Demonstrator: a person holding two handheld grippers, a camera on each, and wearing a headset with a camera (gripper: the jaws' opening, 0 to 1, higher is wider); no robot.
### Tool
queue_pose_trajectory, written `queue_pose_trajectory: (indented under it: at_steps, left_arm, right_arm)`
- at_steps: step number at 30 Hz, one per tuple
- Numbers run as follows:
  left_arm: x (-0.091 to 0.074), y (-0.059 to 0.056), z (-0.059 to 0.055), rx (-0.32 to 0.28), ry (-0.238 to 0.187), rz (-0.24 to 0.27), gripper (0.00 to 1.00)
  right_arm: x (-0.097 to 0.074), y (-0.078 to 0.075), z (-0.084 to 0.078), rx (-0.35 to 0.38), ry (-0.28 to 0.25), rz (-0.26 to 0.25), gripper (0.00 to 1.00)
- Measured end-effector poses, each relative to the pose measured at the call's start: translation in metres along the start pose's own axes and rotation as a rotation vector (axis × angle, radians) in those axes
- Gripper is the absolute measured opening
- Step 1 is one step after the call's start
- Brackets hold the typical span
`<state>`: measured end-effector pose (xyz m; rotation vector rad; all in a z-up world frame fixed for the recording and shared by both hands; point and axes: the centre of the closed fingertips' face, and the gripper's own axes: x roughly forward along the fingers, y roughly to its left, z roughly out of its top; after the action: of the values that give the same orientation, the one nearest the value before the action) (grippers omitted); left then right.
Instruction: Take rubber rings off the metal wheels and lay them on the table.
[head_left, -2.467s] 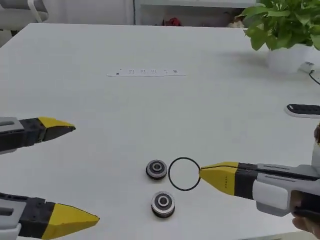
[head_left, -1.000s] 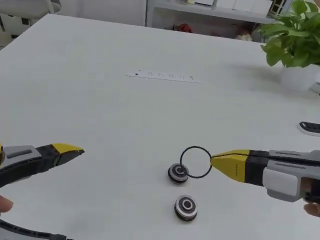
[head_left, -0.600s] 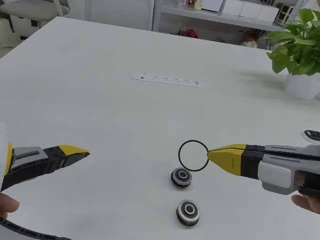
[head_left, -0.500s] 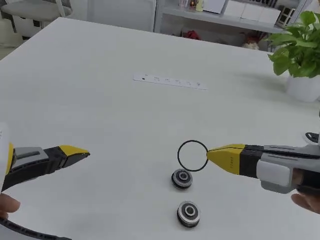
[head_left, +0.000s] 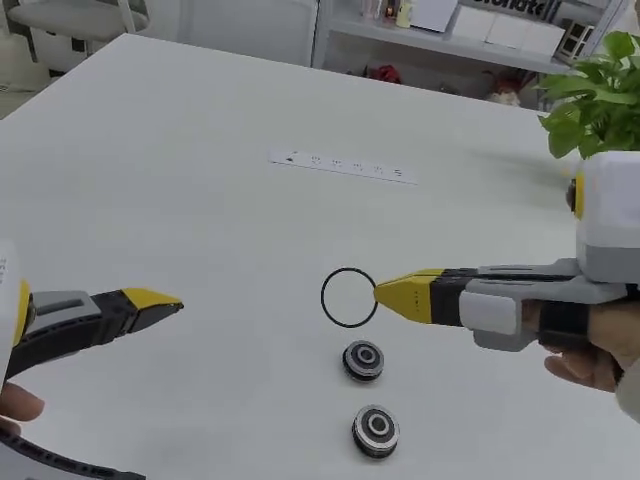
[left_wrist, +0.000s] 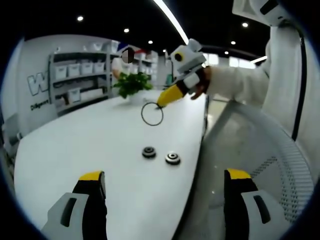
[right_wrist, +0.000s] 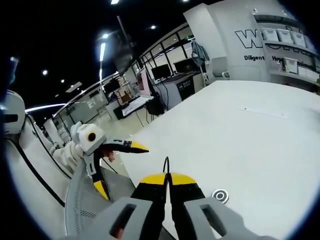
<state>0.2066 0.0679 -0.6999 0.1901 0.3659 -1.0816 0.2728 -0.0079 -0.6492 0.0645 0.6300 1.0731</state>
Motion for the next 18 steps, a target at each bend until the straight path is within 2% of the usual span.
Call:
queue_pose_trajectory:
  at_steps: [6,11,18]
  left_arm:
    - [-0.001,0.002,0.001,-0.007,-0.012,0.010,1.00]
    - [0.000,0.001,0.002,-0.010,-0.016,0.008,1.00]
    - [-0.001,0.003,0.002,-0.020,-0.021,0.018,1.00]
  right_arm:
    - [0.018,-0.004,-0.013,-0.011,0.056,0.007,0.00]
    - [0.031,-0.008,-0.026,0.009,0.092,0.016,0.00]
    - [0.049,-0.015,-0.052,0.034,0.160,0.035,0.00]
